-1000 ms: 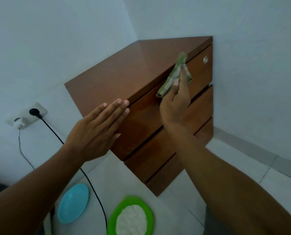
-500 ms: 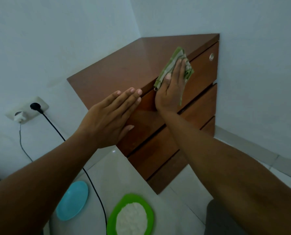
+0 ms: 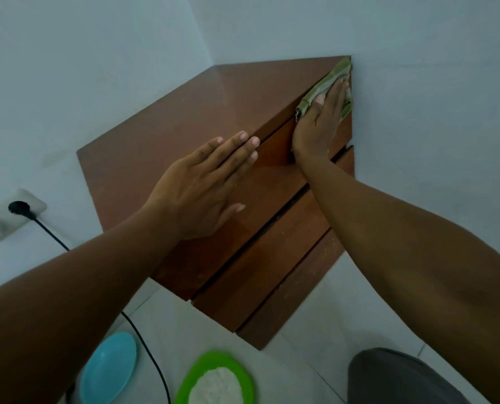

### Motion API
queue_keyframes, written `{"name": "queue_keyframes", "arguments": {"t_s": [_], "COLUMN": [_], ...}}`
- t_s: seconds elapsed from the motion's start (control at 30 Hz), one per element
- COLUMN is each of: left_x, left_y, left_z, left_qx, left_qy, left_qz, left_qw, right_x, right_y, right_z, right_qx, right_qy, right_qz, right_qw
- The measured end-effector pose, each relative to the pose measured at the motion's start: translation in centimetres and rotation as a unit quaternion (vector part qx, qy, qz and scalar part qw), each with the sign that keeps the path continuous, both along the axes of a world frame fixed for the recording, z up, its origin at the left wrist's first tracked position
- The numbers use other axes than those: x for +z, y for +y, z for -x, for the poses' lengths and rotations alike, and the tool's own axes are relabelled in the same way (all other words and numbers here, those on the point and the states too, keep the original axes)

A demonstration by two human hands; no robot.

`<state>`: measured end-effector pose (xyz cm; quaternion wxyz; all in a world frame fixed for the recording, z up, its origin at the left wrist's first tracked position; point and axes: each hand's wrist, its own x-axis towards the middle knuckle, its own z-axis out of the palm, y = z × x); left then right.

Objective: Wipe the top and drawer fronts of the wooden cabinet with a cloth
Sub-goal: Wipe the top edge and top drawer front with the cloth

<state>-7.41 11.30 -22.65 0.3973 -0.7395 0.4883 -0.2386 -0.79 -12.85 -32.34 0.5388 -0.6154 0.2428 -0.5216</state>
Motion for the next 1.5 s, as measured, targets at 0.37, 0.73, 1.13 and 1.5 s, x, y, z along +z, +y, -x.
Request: {"name": "queue_keyframes", "arguments": {"t_s": [0.37,0.73,1.13,1.5], "left_x": [-0.6,-2.2,-10.7,-15.1], "left_y": [-1.6,-0.2,6.4,7.1], "left_z": [-0.2,1.1,7.3,13.8], "left_qx": [-0.005,0.028,0.177,0.358], "left_qy": [-0.025,-0.013,0.104,0.143], "left_qz": [-0.015,-0.041,0.119,0.322], "left_qw": [1.000,0.999,0.972,0.865], "right_x": [-3.4,-7.7,-8.6,-7.8], "right_y": [-2.7,1.5,8.7,9.3], "right_z": [-0.6,5.0,11.4,15.7], "right_qx": [-0.012,-0.013,0.098,0.269], "right_qy": [0.021,0.109,0.111,0.116], "right_qz": [-0.076,-0.137,-0.025,0.125], "right_qw": [0.997,0.985,0.989,0.948]}}
